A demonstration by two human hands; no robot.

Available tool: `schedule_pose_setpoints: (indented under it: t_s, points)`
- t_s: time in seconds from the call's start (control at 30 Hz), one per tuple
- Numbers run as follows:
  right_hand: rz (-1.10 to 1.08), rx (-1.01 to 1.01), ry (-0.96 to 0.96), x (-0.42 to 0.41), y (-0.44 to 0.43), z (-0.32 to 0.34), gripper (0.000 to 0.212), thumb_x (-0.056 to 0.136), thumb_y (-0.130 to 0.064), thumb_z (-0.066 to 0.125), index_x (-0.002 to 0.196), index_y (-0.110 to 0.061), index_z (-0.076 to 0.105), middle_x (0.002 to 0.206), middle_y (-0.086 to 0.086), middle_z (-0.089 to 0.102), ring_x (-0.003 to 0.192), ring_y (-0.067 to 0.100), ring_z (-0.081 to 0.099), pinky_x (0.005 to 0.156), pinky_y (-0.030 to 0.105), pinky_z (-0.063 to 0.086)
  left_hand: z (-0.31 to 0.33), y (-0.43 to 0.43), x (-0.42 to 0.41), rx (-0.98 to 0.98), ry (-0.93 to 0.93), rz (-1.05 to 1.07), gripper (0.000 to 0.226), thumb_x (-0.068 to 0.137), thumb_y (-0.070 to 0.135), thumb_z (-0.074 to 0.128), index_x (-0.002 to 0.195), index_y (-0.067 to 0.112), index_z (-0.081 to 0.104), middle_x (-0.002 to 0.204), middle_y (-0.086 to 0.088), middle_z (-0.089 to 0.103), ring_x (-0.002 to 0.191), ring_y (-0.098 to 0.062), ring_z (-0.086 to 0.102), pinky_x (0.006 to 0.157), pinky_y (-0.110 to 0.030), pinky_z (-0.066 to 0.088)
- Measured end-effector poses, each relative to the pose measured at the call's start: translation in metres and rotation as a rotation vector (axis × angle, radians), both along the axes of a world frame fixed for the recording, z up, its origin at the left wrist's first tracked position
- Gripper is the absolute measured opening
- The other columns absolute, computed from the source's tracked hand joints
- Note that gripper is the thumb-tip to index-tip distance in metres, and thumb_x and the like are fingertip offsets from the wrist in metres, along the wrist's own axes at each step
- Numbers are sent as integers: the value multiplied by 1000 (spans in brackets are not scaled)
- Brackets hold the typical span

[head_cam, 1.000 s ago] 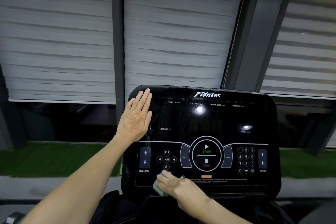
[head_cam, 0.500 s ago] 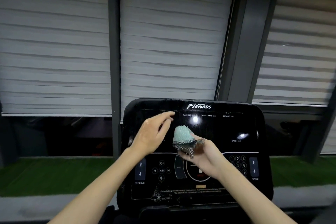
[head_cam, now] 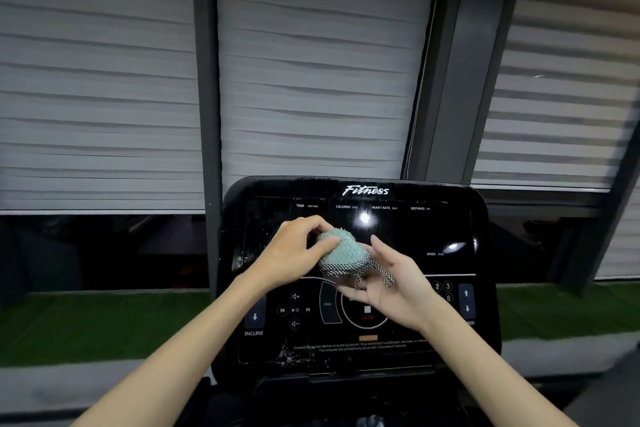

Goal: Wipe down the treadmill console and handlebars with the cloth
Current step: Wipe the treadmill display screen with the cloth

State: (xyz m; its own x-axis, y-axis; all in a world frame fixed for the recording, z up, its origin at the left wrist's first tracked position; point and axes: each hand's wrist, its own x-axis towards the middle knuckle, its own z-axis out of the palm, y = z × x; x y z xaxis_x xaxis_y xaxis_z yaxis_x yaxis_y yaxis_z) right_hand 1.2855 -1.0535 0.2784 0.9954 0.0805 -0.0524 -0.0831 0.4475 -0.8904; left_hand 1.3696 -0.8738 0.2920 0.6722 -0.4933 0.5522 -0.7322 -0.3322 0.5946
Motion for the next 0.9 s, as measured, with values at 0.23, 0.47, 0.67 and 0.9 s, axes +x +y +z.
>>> schedule_pose_setpoints:
  t_s: [0.23,0.47,0.67,0.9]
  points:
    - [4,-210,-102,-10,-8,-12,47,83,-52,66,116,-20,69,120,9,66,120,26,56,102,42,43,-7,-3,-16,-64,10,-2,7,98,32,56,98,25,54,80,2,70,64,-14,59,67,-35,48]
    - [-40,-322,-147,-7,-3,-12,66,83,-21,72,139,-10,39,116,10,69,105,31,67,94,44,52,-9,-8,-23,-71,113,-23,12,97,30,59,95,29,48,64,-5,69,48,-14,48,51,-28,40]
    - [-171,-510,-280,-6,-2,-11,34,95,-7,56,127,-6,46,94,16,73,76,22,69,67,34,58,-8,2,-22,-79,479,-148,28,90,22,71,115,20,58,96,-1,77,90,-17,73,80,-33,58]
    - [-231,-601,-524,-5,-6,-7,37,93,8,52,95,-24,71,95,5,72,86,15,64,70,31,53,-5,2,-34,-98,615,-252,23,101,11,52,120,23,59,93,-6,75,80,-14,72,68,-27,56]
